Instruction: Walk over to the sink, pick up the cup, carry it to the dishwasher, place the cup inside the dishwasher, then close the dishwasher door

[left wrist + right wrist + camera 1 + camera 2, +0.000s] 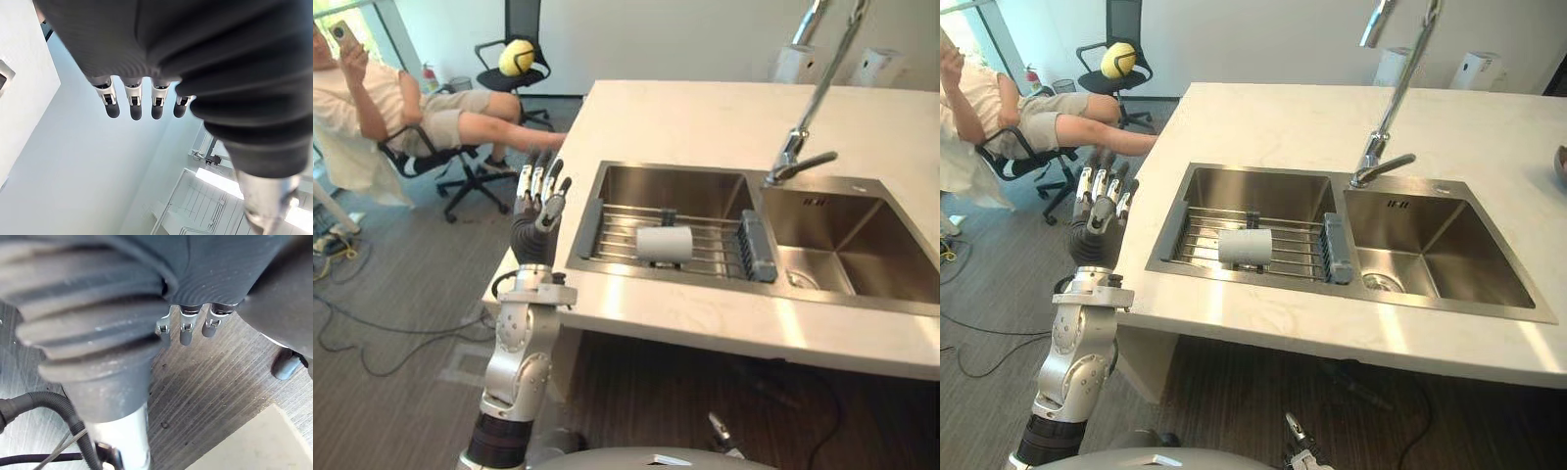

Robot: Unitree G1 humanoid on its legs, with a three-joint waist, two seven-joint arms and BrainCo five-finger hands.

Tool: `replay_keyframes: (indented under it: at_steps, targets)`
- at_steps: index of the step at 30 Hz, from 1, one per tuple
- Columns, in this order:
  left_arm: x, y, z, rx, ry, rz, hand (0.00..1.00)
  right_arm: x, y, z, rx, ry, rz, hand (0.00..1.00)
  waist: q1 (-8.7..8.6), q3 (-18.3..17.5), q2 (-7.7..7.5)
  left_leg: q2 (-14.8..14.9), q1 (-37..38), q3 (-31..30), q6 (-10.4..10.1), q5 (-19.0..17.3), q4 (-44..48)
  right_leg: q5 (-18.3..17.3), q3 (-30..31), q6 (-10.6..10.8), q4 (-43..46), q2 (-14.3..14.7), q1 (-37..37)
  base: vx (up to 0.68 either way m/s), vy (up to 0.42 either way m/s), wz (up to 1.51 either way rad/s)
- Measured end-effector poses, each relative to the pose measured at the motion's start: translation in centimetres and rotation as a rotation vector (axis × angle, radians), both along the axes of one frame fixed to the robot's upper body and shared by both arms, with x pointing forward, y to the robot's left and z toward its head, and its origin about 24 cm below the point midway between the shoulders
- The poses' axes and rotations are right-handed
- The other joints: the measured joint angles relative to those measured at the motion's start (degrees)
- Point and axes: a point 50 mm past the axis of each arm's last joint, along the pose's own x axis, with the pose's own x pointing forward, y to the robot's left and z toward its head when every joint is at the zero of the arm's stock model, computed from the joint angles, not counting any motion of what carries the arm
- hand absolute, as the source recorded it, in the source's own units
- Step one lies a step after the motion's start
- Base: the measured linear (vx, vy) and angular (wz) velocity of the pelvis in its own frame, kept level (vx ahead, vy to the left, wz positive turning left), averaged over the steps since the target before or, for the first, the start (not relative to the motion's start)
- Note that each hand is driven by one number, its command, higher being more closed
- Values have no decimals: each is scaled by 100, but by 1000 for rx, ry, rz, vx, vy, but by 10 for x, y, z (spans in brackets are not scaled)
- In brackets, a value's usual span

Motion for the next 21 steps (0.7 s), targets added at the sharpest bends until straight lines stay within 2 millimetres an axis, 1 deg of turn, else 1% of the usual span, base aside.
replay_keyframes:
  at_steps: [1,2,3,4,5,6,7,8,9,10,11,12,13,14,15,16,17,18,20,21]
  targets:
    - [0,0,0,0,-1,0,0,-1,-2,0,-9,5,-9,0,-3,-1,-13,-38,103,40,9,-33,-63,44,6,-25,415,-89,-159,124,125,-18]
    - [-1,-1,2,-2,-6,-2,0,-4,-5,0,-24,10,-29,0,-15,1,-18,-88,256,64,38,-61,-158,178,18,-56,1060,-214,-437,121,138,-8]
    - [-1,-2,2,-3,-3,-3,0,-9,-7,0,-37,19,-46,0,-57,-12,40,-135,409,65,68,-80,-302,477,80,-115,1737,-350,-739,164,125,2]
    - [-1,-3,2,-6,-4,1,0,-13,-10,0,-47,26,-60,0,-98,-30,23,-136,601,33,90,-111,-422,635,149,-112,2155,-391,-899,189,93,4]
    - [-1,-3,2,-3,-6,7,0,-14,-9,0,-47,28,-68,0,-97,-37,5,-132,722,26,90,-116,-502,600,187,-108,2285,-380,-981,165,10,0]
    - [-1,-2,2,-4,-5,21,0,-17,-8,-1,-43,32,-78,0,-118,-43,-7,-103,852,7,44,-91,-651,376,105,-102,2353,-358,-1131,138,-52,3]
    - [0,-2,1,-10,-4,35,0,-19,-9,-1,-48,34,-96,0,-178,-47,18,-21,910,-38,-14,-100,-725,168,-70,-114,2136,-341,-1231,120,-81,11]
    - [2,-2,1,-11,-3,40,0,-20,-9,-1,-52,32,-100,0,-194,-47,46,47,935,-64,-61,-116,-725,114,-133,-96,1921,-308,-1269,139,-137,15]
    - [4,0,2,-16,-9,58,0,-22,-9,-1,-56,38,-110,0,-203,-53,95,223,953,-83,-187,-148,-717,92,-136,-87,1293,-176,-1330,153,-188,7]
    - [8,6,4,-19,-24,89,0,-26,-7,-2,-64,58,-92,0,-226,-55,99,388,979,-99,-354,-171,-686,242,-80,-77,558,-66,-1343,150,-213,1]
    - [11,9,5,-21,-30,108,0,-27,-5,-3,-63,68,-82,0,-237,-75,62,444,983,-99,-400,-185,-647,472,-27,-74,166,-26,-1322,181,-275,-3]
    - [15,19,10,-21,-50,155,0,-31,1,-4,-56,88,-52,0,-248,-98,-114,477,968,-118,-557,-284,-502,1226,107,226,-456,-16,-1303,167,-267,1]
    - [17,23,8,-27,-44,179,0,-34,2,-5,-51,100,-51,0,-287,-148,-105,574,973,-164,-644,-330,-444,1123,122,294,-480,80,-1223,257,-405,7]
    - [18,24,5,-59,-21,201,0,-38,-7,-5,-82,125,-19,0,-308,-169,184,899,930,-241,-766,-305,-523,1141,-87,173,-748,412,-1126,213,-331,11]
    - [18,22,5,-74,-21,197,0,-38,-12,-4,-99,128,-9,0,-290,-234,334,1021,949,-249,-814,-242,-639,1168,-149,125,-877,551,-1121,268,-330,8]
    - [18,21,5,-82,-20,194,0,-38,-16,-4,-113,131,2,0,-267,-275,417,1075,975,-246,-846,-175,-761,1190,-177,91,-933,626,-1116,181,-167,-1]
    - [19,19,7,-92,-25,189,0,-39,-19,-3,-119,138,-3,0,-206,-313,487,1125,1070,-216,-884,-5,-1014,1189,-210,54,-1008,721,-1106,196,-172,-2]
    - [20,18,10,-93,-35,182,0,-40,-19,-4,-112,142,-13,0,-181,-313,488,1156,1146,-178,-903,86,-1133,1174,-237,30,-1034,759,-1065,135,-126,0]
    - [22,16,14,-87,-53,169,0,-42,-18,-4,-94,147,-35,0,-178,-295,443,1203,1248,-63,-888,132,-1159,1164,-264,11,-1128,816,-930,92,-84,0]
    - [22,14,15,-26,-67,178,0,-43,-17,-5,-79,139,-54,0,-177,-324,402,1201,1270,-13,-882,137,-1159,1178,-255,-2,-1214,835,-889,36,-25,-7]
